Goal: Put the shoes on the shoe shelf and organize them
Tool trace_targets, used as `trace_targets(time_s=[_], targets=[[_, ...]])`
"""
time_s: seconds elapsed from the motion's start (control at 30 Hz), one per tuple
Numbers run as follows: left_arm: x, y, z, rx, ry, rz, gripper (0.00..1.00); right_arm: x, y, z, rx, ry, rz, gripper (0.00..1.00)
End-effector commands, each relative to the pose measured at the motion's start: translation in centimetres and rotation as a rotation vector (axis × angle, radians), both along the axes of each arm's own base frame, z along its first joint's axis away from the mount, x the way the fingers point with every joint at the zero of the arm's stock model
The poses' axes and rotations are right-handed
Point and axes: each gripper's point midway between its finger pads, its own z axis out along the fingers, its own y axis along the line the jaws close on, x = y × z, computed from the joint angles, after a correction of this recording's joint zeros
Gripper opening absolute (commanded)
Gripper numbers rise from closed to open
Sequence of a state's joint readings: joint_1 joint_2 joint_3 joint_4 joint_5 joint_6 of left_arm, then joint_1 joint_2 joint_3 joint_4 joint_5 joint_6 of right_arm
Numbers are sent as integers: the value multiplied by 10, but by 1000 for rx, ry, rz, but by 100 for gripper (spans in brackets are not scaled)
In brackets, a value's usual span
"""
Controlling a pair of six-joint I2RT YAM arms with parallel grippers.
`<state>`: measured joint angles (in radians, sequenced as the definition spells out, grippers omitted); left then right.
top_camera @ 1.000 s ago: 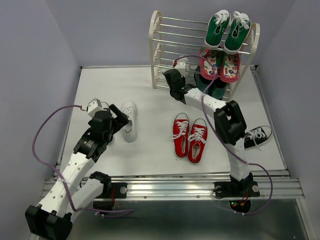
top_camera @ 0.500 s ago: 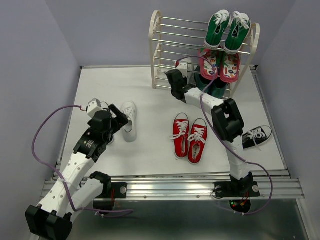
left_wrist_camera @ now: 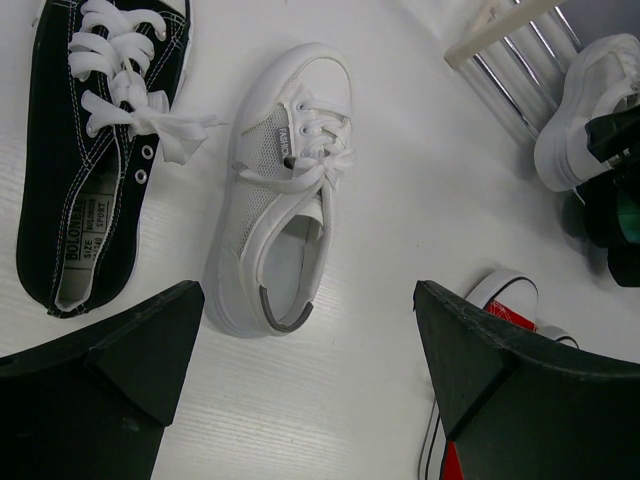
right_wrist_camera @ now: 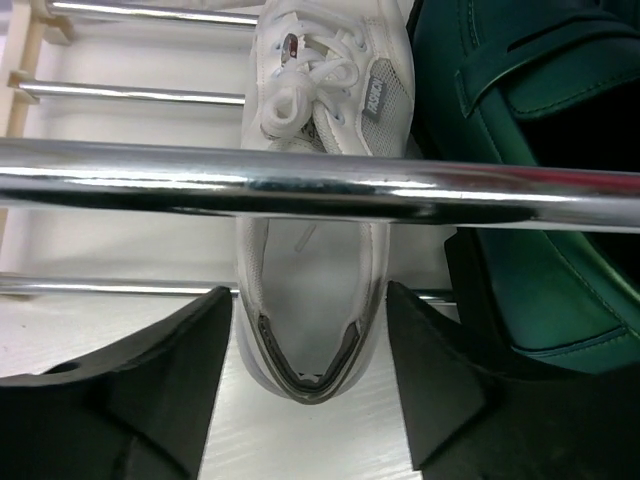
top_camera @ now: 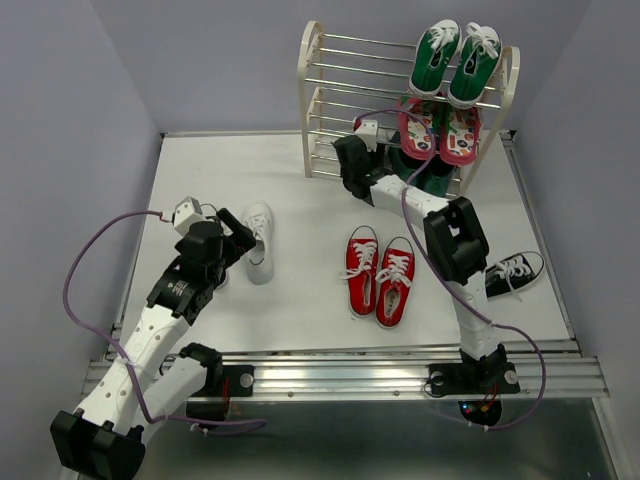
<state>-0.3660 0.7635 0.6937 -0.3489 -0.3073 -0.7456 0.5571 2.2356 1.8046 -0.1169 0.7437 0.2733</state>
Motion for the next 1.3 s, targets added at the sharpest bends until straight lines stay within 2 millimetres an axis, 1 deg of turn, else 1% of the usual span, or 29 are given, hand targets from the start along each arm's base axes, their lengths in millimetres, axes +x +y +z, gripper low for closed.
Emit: trace_targets(time_s=[0.0,0.03,0.13,0.2,0.23,0.27,0.33,0.37,0.43,0.47,0.5,0.53,0.57,0.6,0.67,0.7,0.73,0.8,0.83,0.87,0.9,0.93,0.97,1.0,1.07,1.13,1.17,1.2,1.27], targets=[[0,5,-3,9,0,23,99,10,1,51,75,-124,-15,71],[0,4,-4,7,4,17,99,8,2,52,82,-121,-1,74],[-1,1,-8,6,24,2,99,1,9,63,127,-120,51,93],[-1,-1,-11,11,36,-13,99,-4,12,69,150,-118,79,98],[-1,-2,-10,12,36,-17,99,-8,12,80,167,-129,92,100],[-2,-5,-10,9,36,-35,99,-14,14,74,171,-101,117,100],[-1,-7,-11,5,30,-49,99,-24,18,75,176,-87,143,100],[-2,-11,-15,9,38,-79,99,-35,21,76,174,-75,168,100],[-1,-17,-21,2,57,-106,99,-46,23,79,164,-67,186,100],[-3,-20,-26,3,74,-125,99,-54,19,85,161,-60,190,100],[-3,-21,-35,12,102,-128,99,-61,24,86,159,-52,209,100],[-4,-21,-41,25,120,-130,99,-74,30,77,149,-26,235,100],[-4,-21,-44,36,129,-127,99,-82,33,77,148,-20,249,100],[-6,-24,-51,44,156,-131,99,-98,37,77,136,-14,271,100],[-6,-28,-57,62,173,-143,99,-113,36,81,117,-24,258,100],[-9,-35,-63,79,194,-171,99,-122,35,90,123,-37,265,100],[-8,-37,-63,95,194,-174,99,-134,40,84,114,-20,281,100],[-8,-41,-70,117,215,-183,99,-147,39,84,128,-8,288,100],[-7,-42,-71,130,221,-186,99,-153,36,94,153,-20,292,100],[-6,-42,-72,151,220,-178,99,-162,34,83,178,11,297,100],[-6,-42,-77,164,236,-172,99,-167,33,82,194,18,300,100],[-4,-38,-79,175,238,-146,99,-177,33,90,219,8,315,100],[-3,-34,-81,187,243,-123,99,-182,31,88,232,15,319,100],[-2,-30,-85,205,253,-105,99,-190,26,78,238,42,314,100],[3,-25,-88,239,262,-80,99,-201,14,79,246,47,294,100],[8,-29,-88,242,255,-95,99,-209,2,79,237,50,269,100],[9,-31,-90,244,259,-103,99,-213,-3,87,248,34,266,100],[12,-34,-93,250,257,-118,99,-217,-8,83,246,40,255,100],[14,-37,-95,254,264,-128,91,-223,-20,88,240,22,225,100]])
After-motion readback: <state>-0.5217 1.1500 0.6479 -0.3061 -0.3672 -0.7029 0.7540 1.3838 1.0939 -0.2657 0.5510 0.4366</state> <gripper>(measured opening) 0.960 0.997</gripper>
